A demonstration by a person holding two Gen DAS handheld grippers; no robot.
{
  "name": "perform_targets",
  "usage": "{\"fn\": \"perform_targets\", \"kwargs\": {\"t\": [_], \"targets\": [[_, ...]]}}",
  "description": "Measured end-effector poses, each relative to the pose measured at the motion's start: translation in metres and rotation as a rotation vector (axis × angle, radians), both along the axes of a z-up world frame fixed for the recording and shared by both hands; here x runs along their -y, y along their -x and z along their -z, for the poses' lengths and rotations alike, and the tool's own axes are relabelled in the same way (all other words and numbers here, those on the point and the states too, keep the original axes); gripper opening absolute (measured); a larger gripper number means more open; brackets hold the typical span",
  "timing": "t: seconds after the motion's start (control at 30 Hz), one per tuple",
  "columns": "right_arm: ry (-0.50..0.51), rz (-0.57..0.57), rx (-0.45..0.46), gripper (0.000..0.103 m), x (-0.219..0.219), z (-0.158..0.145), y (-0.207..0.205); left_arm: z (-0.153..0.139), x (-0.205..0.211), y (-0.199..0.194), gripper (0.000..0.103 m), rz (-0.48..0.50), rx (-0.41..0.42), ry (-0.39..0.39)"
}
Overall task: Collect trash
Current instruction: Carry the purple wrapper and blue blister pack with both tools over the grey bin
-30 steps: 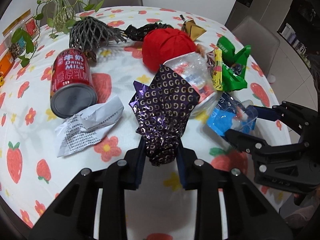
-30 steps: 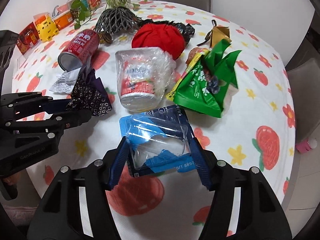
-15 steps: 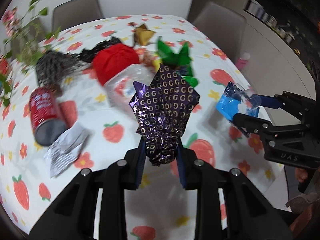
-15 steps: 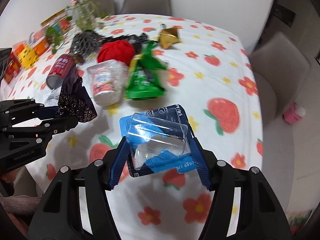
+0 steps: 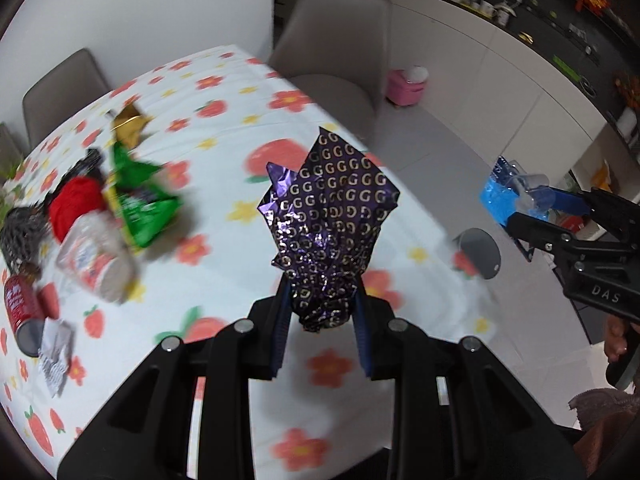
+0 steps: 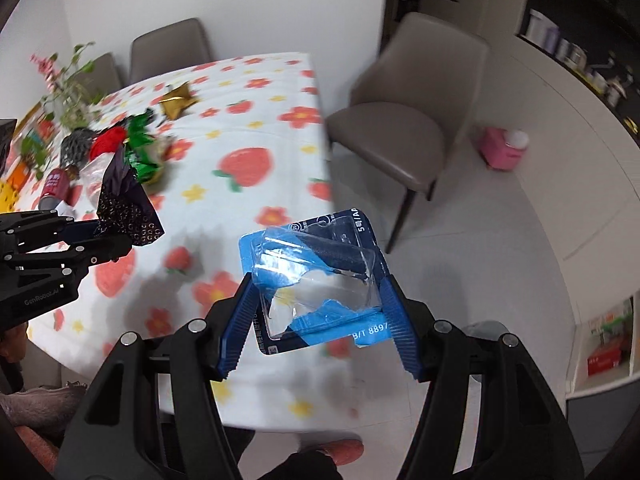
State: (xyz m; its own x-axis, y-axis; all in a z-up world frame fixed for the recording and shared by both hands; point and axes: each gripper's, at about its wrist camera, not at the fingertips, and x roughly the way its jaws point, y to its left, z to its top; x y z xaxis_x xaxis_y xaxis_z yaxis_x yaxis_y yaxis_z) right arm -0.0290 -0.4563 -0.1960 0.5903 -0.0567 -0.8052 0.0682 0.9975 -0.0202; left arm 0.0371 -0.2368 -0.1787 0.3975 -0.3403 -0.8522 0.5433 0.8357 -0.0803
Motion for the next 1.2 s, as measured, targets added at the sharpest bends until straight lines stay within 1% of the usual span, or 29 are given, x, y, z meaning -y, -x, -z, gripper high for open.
{"fn": "perform_targets", "kwargs": {"t": [0.07, 0.13, 0.2, 0.3, 0.37, 0.5, 0.63, 0.73, 0.83, 0.93, 1.0, 1.1, 1.13, 1.2], "targets": [[-0.008, 0.049, 0.002, 0.060, 0.038, -0.003, 0.023, -0.005, 0.040, 0.016, 0.029, 0.037, -0.005, 0.020], [0.011, 0.094, 0.004, 0.060, 0.075, -0.006, 0.048, -0.008, 0.082, 0.035, 0.029, 0.085, 0.000, 0.027], [0.026, 0.147, 0.000, 0.060, 0.113, -0.007, 0.073, -0.007, 0.121, 0.050, 0.029, 0.127, -0.003, 0.033], [0.037, 0.233, -0.010, 0.060, 0.159, -0.008, 0.104, -0.005, 0.184, 0.075, 0.029, 0.200, -0.020, 0.057], [0.041, 0.310, -0.018, 0.060, 0.191, -0.006, 0.126, -0.001, 0.229, 0.090, 0.029, 0.270, -0.029, 0.048], [0.005, 0.465, -0.036, 0.060, 0.245, 0.006, 0.158, 0.008, 0.304, 0.108, 0.029, 0.424, -0.043, 0.023], [-0.033, 0.580, -0.063, 0.060, 0.285, 0.027, 0.166, 0.030, 0.371, 0.106, 0.029, 0.544, -0.071, -0.009], [-0.063, 0.655, -0.094, 0.060, 0.315, 0.049, 0.163, 0.059, 0.424, 0.094, 0.029, 0.620, -0.088, -0.049], [-0.074, 0.725, -0.131, 0.060, 0.351, 0.075, 0.154, 0.099, 0.474, 0.075, 0.030, 0.689, -0.139, -0.089], [-0.104, 0.792, -0.164, 0.061, 0.384, 0.112, 0.140, 0.137, 0.520, 0.065, 0.030, 0.751, -0.174, -0.117], [-0.118, 0.822, -0.189, 0.061, 0.406, 0.146, 0.128, 0.163, 0.544, 0.060, 0.030, 0.786, -0.184, -0.130], [-0.150, 0.852, -0.225, 0.061, 0.432, 0.196, 0.117, 0.211, 0.576, 0.049, 0.030, 0.821, -0.197, -0.161], [-0.162, 0.863, -0.245, 0.061, 0.443, 0.221, 0.113, 0.230, 0.589, 0.047, 0.030, 0.826, -0.206, -0.174], [-0.177, 0.874, -0.271, 0.061, 0.457, 0.256, 0.106, 0.265, 0.607, 0.040, 0.030, 0.836, -0.230, -0.193]]}}
